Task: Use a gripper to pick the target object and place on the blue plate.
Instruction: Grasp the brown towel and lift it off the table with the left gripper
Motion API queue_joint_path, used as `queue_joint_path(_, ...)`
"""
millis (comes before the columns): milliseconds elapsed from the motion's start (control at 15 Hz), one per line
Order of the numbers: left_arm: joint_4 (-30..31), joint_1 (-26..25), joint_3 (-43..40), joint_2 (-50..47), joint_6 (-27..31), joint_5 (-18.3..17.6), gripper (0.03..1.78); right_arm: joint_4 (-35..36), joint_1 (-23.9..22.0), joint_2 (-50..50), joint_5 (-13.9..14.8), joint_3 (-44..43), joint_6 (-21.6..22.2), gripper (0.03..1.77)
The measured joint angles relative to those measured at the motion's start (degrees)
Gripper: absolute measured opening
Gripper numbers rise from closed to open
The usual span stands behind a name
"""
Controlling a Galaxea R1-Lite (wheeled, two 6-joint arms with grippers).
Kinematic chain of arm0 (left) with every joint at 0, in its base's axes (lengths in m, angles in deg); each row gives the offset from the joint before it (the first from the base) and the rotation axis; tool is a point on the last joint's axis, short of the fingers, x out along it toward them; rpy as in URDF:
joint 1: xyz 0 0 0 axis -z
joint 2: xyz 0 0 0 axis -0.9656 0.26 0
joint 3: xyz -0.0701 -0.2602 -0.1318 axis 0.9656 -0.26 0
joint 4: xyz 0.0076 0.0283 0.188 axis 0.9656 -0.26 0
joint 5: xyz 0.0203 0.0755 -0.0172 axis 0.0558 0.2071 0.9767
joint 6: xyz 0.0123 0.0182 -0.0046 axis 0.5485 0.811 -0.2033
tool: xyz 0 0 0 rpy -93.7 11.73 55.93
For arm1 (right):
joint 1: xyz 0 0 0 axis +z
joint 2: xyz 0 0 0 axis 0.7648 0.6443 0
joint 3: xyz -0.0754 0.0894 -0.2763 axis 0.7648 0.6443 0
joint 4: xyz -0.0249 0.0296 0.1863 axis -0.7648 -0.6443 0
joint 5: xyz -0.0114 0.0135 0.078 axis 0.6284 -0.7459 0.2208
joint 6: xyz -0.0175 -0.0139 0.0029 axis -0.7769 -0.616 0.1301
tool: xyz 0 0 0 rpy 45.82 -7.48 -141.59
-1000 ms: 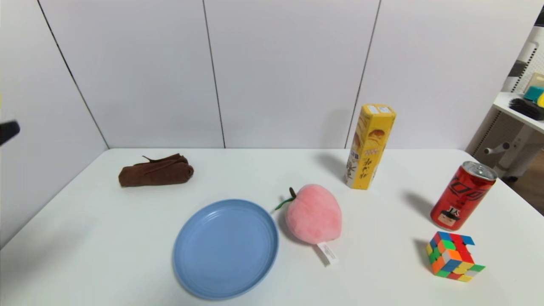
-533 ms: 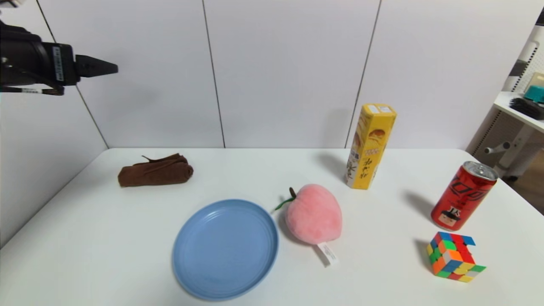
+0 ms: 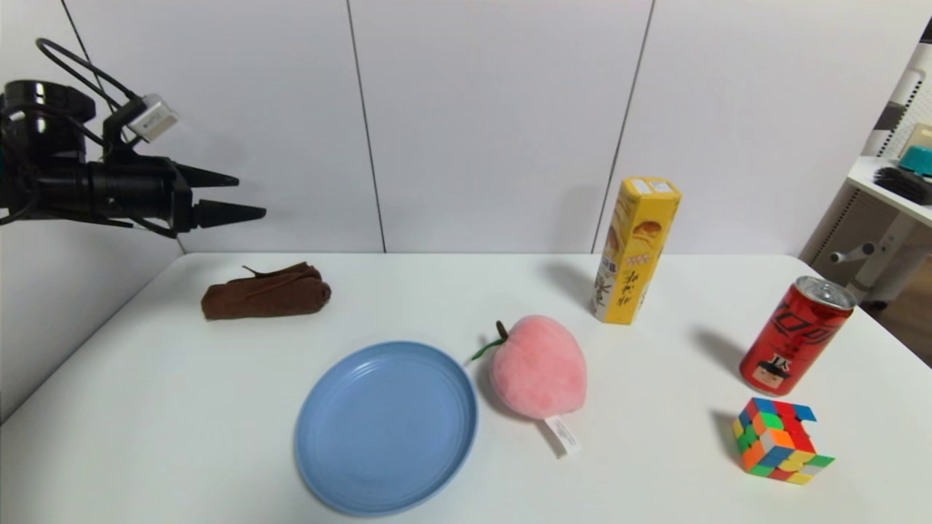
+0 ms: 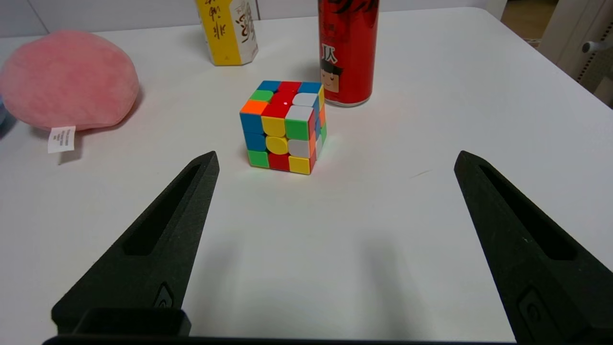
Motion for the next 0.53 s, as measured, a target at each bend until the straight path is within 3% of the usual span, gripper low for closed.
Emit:
queue_joint_path(133,-2.78,-0.72,-0.54,4.05,8.22,-4.33,1.69,0.00,0.00,0.00,0.00,0.00,0.00,1.70)
queue_joint_path(400,-14.95,-1.02,-1.06,9.14,24.28,-4.78,1.69,-0.02,0.00,0.00,0.00,0.00,0.02,1.70)
queue_joint_path(533,-17.14,-1.02,-1.06,11.26,29.83,-4.55,1.69,-0.02,0.00,0.00,0.00,0.00,0.02,1.70)
